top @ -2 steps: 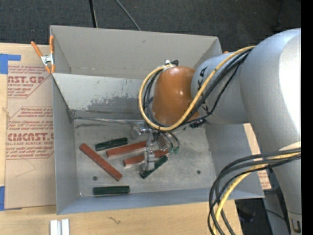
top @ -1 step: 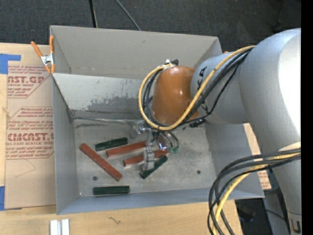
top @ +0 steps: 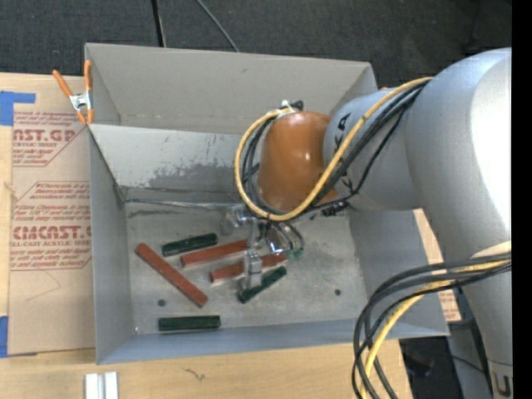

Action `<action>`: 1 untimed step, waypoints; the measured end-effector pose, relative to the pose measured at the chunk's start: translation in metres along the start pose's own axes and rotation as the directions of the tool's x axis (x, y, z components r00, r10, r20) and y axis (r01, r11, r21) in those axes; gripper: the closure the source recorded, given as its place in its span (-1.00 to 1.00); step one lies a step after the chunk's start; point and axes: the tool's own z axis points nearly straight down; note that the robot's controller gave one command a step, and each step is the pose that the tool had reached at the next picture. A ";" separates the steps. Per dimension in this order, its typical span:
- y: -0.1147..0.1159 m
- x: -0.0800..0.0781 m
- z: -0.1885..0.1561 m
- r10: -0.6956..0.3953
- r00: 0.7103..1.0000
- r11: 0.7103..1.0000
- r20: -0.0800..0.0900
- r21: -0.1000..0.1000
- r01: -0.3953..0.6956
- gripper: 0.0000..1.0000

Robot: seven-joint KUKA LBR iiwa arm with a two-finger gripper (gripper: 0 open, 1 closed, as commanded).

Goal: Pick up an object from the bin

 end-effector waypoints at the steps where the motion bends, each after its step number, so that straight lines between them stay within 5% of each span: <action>1: 0.001 0.000 0.000 0.001 1.000 1.000 0.000 0.000 -0.001 -1.00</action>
Offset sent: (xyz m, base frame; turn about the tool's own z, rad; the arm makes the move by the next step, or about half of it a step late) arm 0.0000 0.0000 0.0000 0.0000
